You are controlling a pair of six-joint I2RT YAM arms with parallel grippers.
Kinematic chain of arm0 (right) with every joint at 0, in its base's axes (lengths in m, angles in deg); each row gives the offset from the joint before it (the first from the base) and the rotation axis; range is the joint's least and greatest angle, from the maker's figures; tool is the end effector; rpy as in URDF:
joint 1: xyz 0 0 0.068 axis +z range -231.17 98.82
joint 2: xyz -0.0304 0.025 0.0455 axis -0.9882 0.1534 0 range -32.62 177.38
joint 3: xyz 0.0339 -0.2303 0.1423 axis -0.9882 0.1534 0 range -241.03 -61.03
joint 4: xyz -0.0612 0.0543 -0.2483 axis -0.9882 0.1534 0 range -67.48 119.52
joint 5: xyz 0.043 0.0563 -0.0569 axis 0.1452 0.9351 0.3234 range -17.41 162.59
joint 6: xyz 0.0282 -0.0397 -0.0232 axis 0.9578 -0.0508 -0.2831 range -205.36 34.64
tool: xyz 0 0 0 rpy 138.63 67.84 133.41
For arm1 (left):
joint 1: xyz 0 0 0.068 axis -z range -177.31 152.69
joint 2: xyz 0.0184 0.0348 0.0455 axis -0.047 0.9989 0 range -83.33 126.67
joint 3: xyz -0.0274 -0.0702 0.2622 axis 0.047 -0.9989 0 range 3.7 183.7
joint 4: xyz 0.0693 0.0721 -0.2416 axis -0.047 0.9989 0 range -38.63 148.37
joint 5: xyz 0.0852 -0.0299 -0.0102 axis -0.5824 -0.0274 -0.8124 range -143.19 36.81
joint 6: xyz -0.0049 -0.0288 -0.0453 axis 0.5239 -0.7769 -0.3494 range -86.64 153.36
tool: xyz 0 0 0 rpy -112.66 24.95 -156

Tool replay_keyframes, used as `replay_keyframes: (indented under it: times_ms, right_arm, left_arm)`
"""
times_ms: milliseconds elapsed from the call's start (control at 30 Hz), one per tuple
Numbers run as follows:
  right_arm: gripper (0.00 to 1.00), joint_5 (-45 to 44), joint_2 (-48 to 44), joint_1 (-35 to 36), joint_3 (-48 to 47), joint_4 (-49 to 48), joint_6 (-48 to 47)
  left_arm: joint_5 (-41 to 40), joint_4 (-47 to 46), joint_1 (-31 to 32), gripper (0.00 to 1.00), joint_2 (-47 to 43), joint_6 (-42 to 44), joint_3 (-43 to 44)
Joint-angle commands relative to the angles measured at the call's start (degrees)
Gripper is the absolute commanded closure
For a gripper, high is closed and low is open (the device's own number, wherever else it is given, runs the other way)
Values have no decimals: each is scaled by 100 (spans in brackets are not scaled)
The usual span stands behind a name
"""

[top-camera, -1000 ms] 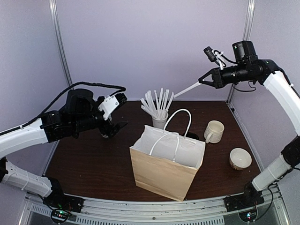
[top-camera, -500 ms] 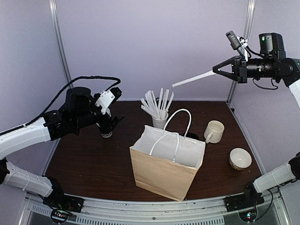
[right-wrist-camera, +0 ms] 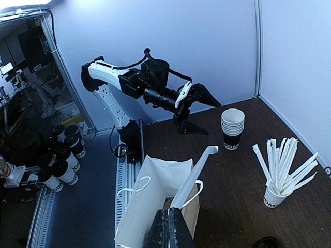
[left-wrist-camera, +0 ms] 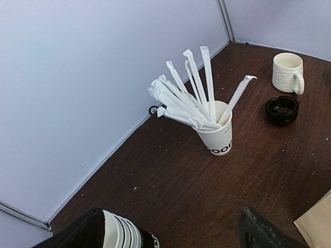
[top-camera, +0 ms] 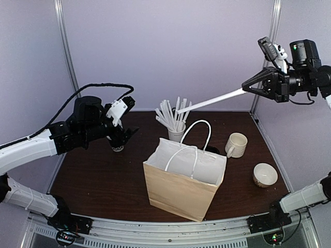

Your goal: Pack the takeout coffee

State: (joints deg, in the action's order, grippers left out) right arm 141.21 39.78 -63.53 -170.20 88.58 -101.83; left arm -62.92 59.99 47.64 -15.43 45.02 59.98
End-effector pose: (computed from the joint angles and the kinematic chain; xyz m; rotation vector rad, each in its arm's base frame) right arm 0.1580 0.0850 0.5173 -1.2108 1.5037 1.2342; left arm 0.1990 -0.1902 0.3298 0.8110 1.7464 -0.2270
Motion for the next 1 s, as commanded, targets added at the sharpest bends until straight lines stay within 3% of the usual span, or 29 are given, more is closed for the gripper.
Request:
replay_keyframes:
  times_ms: [0, 267, 433, 967]
  right_arm:
    - [100, 318, 9, 52, 84, 856, -689]
    - [100, -252, 140, 705, 207, 1919, -1613]
    - [100, -564, 270, 1246, 29, 2074, -1798]
    - [100, -251, 614, 1364, -997, 2266, -1903]
  left_arm:
    - [-91, -291, -30, 7, -111, 25, 27]
    - [-51, -317, -31, 7, -49, 3, 24]
    - [-81, -337, -37, 7, -30, 36, 24]
    - [-55, -331, -31, 7, -85, 51, 6]
